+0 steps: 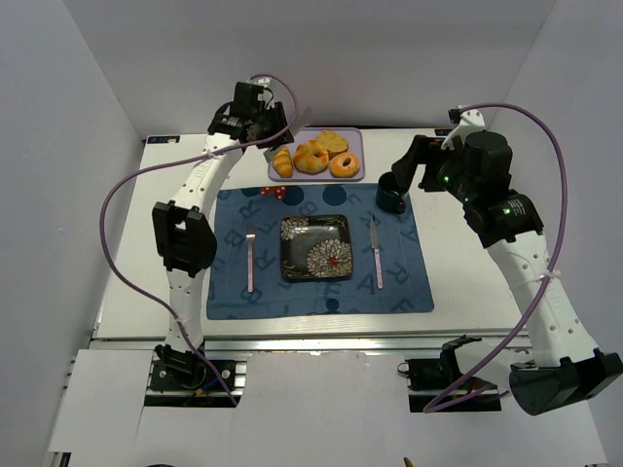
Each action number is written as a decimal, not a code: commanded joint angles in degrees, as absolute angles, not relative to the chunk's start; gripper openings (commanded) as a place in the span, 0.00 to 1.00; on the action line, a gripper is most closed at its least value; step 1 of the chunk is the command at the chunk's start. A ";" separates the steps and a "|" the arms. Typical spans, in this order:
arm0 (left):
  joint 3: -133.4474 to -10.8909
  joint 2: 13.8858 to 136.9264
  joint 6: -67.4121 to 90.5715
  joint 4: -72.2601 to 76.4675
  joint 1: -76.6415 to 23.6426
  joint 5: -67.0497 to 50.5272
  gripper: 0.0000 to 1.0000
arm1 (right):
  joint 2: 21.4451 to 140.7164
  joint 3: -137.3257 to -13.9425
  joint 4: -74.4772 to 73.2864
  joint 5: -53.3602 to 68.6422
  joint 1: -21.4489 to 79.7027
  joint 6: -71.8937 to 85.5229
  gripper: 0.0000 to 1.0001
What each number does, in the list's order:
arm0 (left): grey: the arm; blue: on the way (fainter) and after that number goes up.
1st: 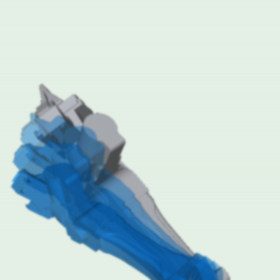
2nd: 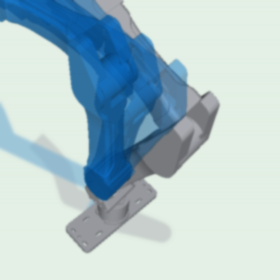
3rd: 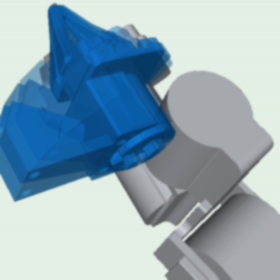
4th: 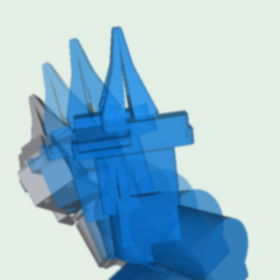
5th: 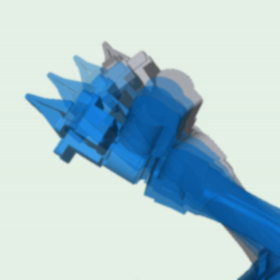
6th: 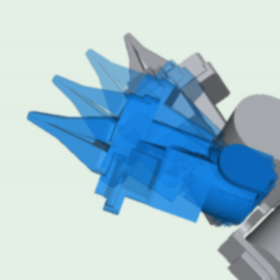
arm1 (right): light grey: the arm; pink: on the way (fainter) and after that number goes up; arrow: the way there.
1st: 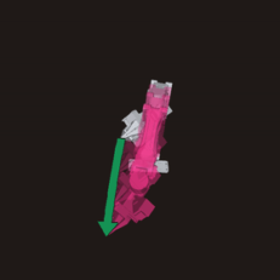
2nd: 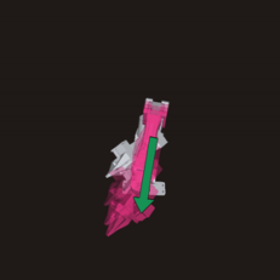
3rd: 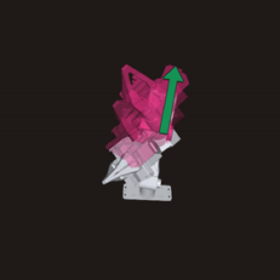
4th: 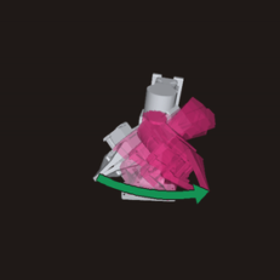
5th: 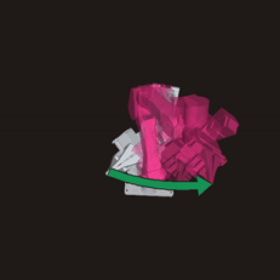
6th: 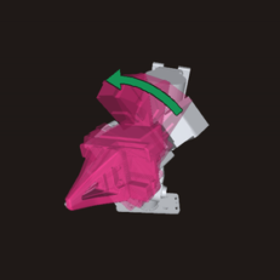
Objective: Place the bread
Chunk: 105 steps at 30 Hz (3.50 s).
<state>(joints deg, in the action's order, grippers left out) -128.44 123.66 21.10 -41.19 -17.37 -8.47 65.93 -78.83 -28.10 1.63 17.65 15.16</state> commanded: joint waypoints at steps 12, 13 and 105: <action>-127.88 126.12 26.11 -40.08 -18.89 -9.14 0.57 | 63.11 -76.03 -24.61 0.26 17.40 13.71 0.89; -127.45 126.21 25.84 -40.34 -18.98 -9.05 0.57 | 63.02 -76.03 -24.61 0.26 17.40 13.71 0.89; -95.38 89.39 25.05 -58.45 -33.66 -6.24 0.09 | 63.28 -74.18 -22.50 1.93 17.49 15.12 0.89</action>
<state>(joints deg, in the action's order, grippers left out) -98.19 93.06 22.41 -61.25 -32.80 -5.54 64.23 -74.32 -25.08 2.09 17.63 14.83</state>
